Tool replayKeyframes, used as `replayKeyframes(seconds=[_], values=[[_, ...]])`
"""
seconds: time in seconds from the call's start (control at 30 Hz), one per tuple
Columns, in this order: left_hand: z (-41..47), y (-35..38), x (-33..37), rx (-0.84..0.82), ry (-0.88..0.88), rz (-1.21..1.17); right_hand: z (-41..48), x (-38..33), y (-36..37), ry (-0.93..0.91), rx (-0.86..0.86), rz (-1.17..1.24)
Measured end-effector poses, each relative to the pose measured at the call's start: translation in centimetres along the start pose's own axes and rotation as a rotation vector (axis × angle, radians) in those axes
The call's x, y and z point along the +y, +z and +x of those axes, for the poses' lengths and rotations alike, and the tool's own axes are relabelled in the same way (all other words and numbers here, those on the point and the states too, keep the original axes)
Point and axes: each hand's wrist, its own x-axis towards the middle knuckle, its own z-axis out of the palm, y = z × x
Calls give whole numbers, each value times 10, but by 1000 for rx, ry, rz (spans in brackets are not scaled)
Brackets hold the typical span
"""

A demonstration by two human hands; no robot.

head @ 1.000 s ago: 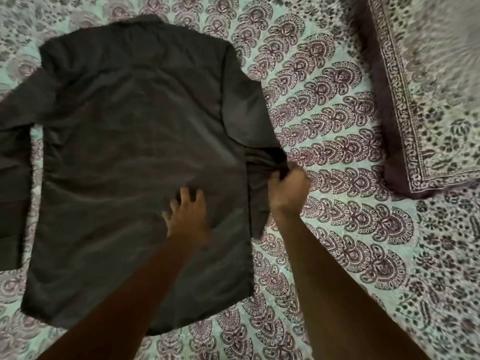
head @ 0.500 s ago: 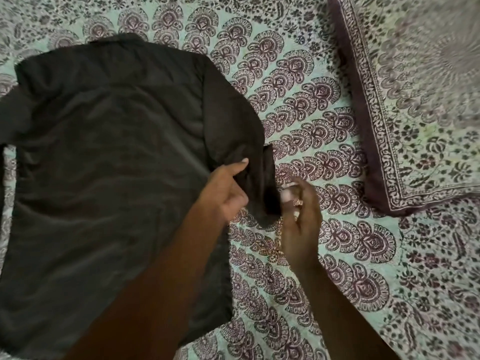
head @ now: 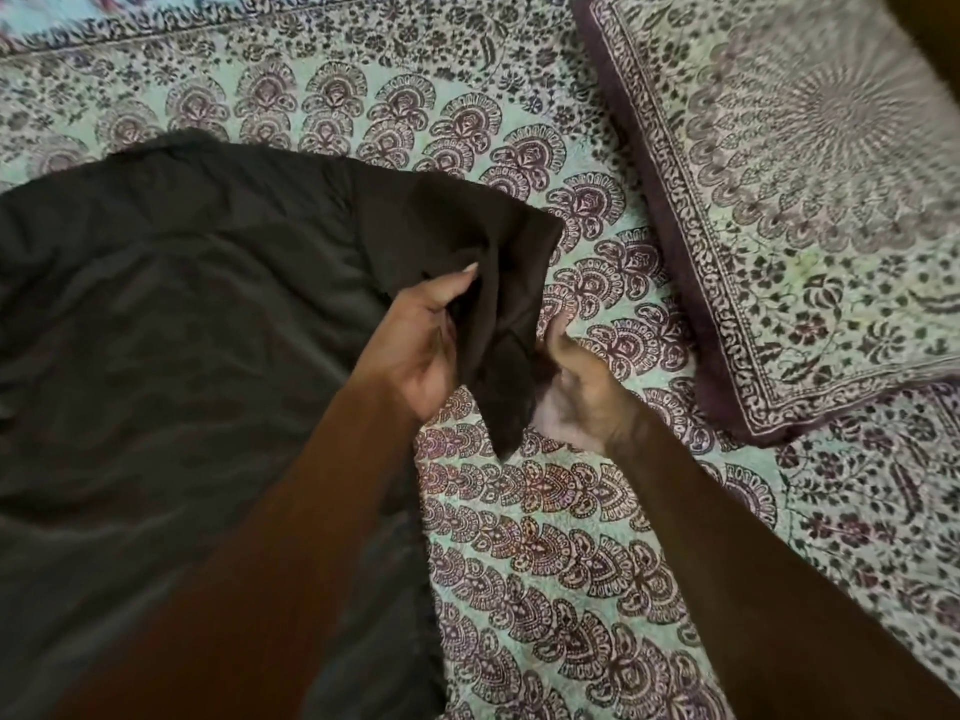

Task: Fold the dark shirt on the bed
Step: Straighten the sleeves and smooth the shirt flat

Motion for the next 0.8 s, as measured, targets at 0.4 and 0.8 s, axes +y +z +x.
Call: replayKeyframes(seconds=[0.4,0.8], values=[[49,59,6,-100,35,-229,-108,-148,-60,-352,428,-667],[78,114,-62,455,252,1070,-132,-305,-111,-301,856,-1608]])
